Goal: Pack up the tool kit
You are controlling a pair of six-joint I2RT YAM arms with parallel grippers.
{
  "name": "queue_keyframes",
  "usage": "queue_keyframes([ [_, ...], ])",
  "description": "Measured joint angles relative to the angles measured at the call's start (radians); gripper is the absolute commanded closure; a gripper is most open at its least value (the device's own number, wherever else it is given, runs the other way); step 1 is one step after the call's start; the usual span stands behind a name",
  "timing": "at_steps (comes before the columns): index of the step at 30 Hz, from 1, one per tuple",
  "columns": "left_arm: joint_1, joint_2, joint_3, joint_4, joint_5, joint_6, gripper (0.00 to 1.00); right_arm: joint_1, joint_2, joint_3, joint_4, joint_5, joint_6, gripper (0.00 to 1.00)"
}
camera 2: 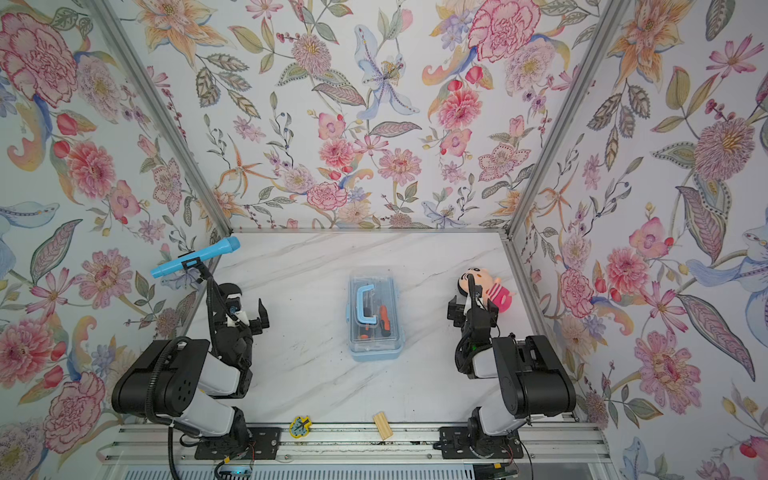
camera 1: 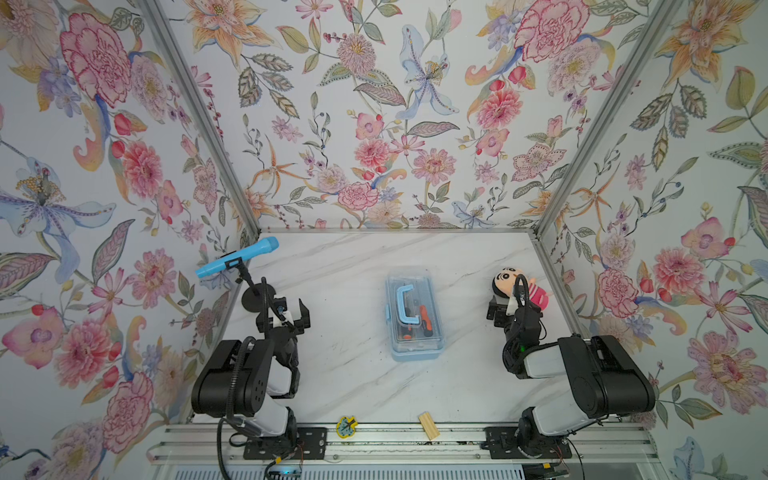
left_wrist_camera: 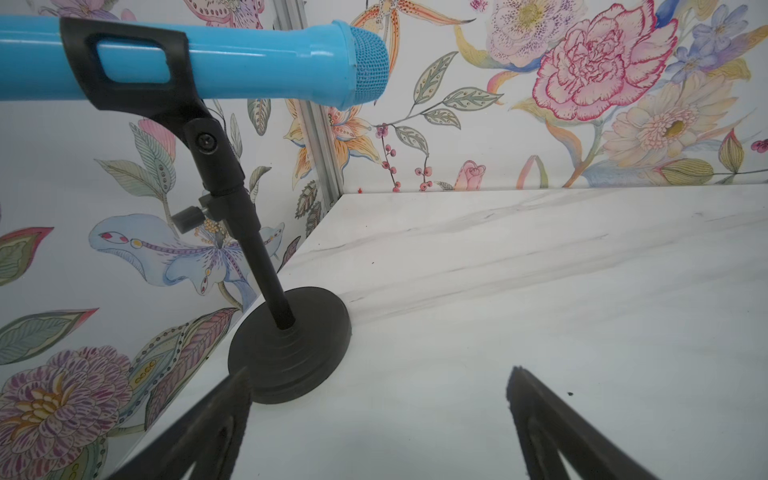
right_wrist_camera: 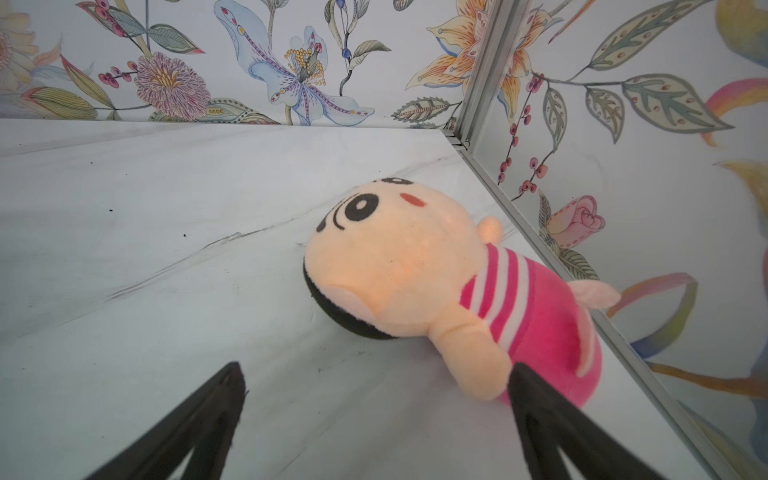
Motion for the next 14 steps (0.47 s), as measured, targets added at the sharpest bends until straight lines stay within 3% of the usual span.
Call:
queue_keyframes([
  [14,-0.015,0.010,0.063,-0.023,0.003,0.005,0.01,-0.056,0.000,0.031,-0.031,-0.179,0.010,0.01],
])
